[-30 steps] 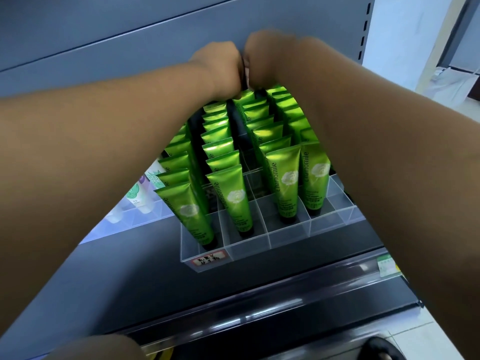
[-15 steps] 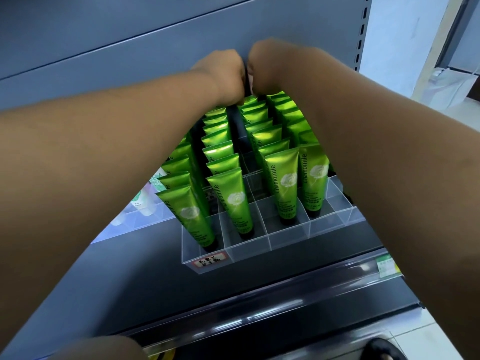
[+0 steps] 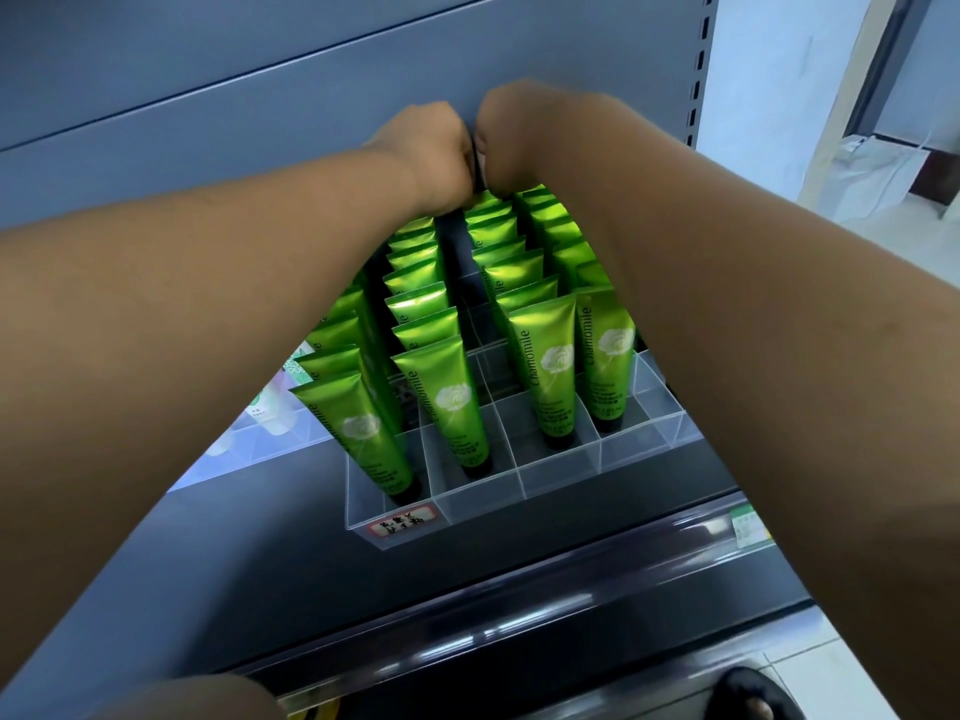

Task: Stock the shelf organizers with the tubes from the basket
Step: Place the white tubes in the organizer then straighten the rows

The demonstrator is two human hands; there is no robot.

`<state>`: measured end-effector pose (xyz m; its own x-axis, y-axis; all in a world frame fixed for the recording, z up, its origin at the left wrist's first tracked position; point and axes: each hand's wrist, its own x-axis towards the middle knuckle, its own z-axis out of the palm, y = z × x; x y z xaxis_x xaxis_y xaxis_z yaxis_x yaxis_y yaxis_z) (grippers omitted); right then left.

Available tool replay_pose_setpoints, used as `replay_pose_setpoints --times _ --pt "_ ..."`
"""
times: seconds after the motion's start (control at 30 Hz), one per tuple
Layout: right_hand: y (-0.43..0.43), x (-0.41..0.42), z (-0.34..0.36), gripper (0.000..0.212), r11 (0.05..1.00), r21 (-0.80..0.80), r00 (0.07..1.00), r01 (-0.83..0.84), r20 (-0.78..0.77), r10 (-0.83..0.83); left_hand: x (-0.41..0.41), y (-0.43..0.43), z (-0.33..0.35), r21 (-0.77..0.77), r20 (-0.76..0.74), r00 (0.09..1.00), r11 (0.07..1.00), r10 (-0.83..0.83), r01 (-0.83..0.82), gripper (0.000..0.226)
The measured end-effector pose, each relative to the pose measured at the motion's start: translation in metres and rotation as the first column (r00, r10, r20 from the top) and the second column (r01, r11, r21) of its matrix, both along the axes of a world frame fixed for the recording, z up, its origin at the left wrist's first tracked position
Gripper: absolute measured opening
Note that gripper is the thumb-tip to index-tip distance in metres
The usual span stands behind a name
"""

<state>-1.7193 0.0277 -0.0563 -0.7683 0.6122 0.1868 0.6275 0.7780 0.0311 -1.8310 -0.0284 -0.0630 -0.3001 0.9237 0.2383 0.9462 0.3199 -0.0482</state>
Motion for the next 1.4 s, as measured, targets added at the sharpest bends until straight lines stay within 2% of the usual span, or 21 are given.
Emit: replay_pose_setpoints --times 0.23,0.37,0.47,0.63,0.83,0.93,1.1,1.27,1.4 --pt "-0.001 0.002 -0.001 0.028 1.000 -0.012 1.000 -0.010 -0.004 0.010 0.000 -0.004 0.000 -0.001 0.007 1.000 1.000 -0.013 0.013 0.021" --pt "0.002 0.001 -0.001 0.026 1.000 -0.015 1.000 -0.009 -0.002 0.009 0.002 -0.007 -0.001 0.022 0.009 1.000 1.000 -0.009 0.009 0.014" --pt "-0.001 0.002 0.001 0.019 1.000 -0.016 0.999 -0.025 -0.025 0.025 0.006 -0.017 0.000 0.044 0.010 1.000 0.999 0.006 -0.007 0.018" --pt "-0.016 0.017 0.009 0.030 0.998 0.011 0.996 -0.056 -0.066 0.057 0.012 -0.044 0.011 0.129 0.054 0.997 0.990 0.046 -0.053 0.027" --pt "-0.045 0.049 0.024 0.050 0.996 -0.083 0.980 -0.024 -0.201 0.007 0.049 -0.098 0.022 0.287 0.061 0.988 0.946 0.140 -0.152 0.040" --pt "-0.069 0.071 0.026 0.055 0.991 -0.131 0.961 -0.030 -0.276 -0.007 0.074 -0.127 0.014 0.331 0.139 0.979 0.925 0.147 -0.186 0.040" --pt "-0.111 0.124 0.000 0.044 0.984 -0.167 0.826 -0.070 -0.563 -0.036 0.123 -0.167 -0.012 0.463 0.177 0.982 0.875 0.065 -0.141 0.039" --pt "-0.115 0.166 -0.022 0.032 0.981 -0.182 0.779 -0.064 -0.624 -0.066 0.149 -0.175 -0.013 0.567 0.162 0.985 0.822 -0.061 -0.042 0.038" --pt "-0.112 0.190 -0.032 0.022 0.989 -0.137 0.737 -0.063 -0.674 -0.046 0.157 -0.170 -0.022 0.548 0.127 0.979 0.834 -0.159 0.065 0.030"
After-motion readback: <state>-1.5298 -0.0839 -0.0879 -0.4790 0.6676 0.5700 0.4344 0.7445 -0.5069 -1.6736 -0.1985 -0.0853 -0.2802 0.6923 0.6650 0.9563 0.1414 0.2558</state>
